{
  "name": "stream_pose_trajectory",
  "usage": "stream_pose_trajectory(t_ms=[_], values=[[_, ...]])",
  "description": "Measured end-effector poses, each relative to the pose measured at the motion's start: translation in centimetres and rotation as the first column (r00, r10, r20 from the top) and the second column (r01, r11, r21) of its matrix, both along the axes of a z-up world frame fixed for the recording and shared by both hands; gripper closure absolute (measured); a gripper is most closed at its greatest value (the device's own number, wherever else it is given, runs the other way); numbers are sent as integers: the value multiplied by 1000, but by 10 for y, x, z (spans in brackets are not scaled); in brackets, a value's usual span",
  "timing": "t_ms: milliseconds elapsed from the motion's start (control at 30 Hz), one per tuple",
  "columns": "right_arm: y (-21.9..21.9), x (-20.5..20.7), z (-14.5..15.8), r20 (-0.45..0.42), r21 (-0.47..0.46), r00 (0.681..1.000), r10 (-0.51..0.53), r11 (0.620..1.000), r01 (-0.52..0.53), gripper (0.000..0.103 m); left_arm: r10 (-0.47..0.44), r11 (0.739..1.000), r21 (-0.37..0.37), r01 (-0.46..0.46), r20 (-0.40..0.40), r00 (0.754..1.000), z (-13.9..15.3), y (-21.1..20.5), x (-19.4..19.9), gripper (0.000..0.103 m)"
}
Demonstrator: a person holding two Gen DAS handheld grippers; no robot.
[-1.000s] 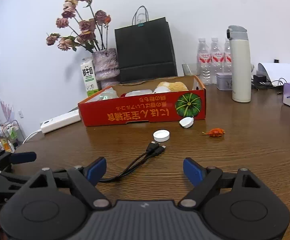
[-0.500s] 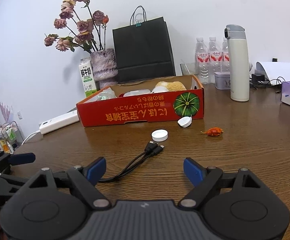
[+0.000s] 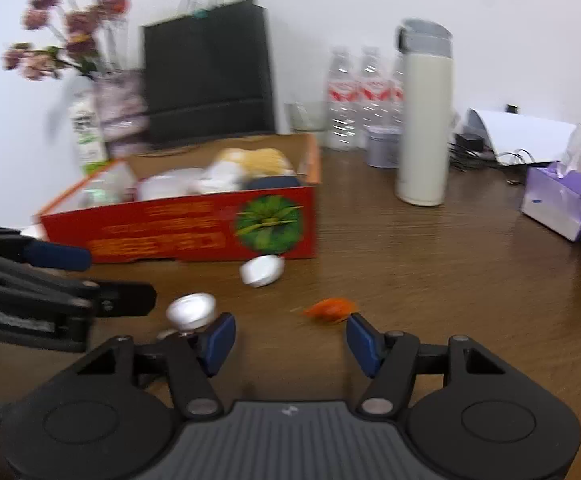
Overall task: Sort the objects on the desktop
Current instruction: 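Grasp another white lid with the left tool while the right tool grasps the orange item, then carry the white lid and orange item into the red box and release both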
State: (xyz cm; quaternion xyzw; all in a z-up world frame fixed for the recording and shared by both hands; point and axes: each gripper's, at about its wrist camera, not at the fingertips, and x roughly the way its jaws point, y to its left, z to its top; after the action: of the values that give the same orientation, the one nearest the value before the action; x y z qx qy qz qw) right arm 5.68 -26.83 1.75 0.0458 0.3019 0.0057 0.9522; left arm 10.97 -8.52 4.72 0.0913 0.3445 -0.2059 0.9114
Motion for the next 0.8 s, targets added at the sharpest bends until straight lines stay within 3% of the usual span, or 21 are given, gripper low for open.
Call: stream_pose_trajectory(t_ms=[67,133,233,267,300,333,500,600,700,800], values=[[-11,19,-5,-30,14,999,-25,1000,26,44,-37,999,37,39,-53,998,-13,-15,15,40],[-18,33,-11,-50,19,998,-30,999,31,51,-42,998,50,47,-90,995,-23,-19,23,48],[-18,41,-16,-48,7,999,-19,1000,20,69,-64,997,26,66,-66,996,-27,-16,19,73],[-15,42,-17,-45,-15,999,-16,1000,16,73,-55,998,24,57,-60,997,-26,-14,18,74],[-12,43,-18,-43,-34,999,-11,999,10,85,-34,999,10,34,-46,998,-24,-11,16,74],[-7,43,-18,-44,-53,999,-1,999,-1,90,-20,1000,-10,20,-36,999,-21,-8,14,74],[6,27,-10,-26,-48,998,63,997,-64,90,63,996,-65,-60,52,997,16,11,-14,74],[6,1,3,5,8,997,72,997,-72,90,140,985,-113,-129,92,986,37,36,-45,74],[6,-35,16,47,92,993,111,989,-115,90,216,969,-141,-203,83,973,38,59,-79,74],[12,-67,22,77,157,987,141,976,-152,90,253,962,-124,-244,65,965,24,69,-112,74]])
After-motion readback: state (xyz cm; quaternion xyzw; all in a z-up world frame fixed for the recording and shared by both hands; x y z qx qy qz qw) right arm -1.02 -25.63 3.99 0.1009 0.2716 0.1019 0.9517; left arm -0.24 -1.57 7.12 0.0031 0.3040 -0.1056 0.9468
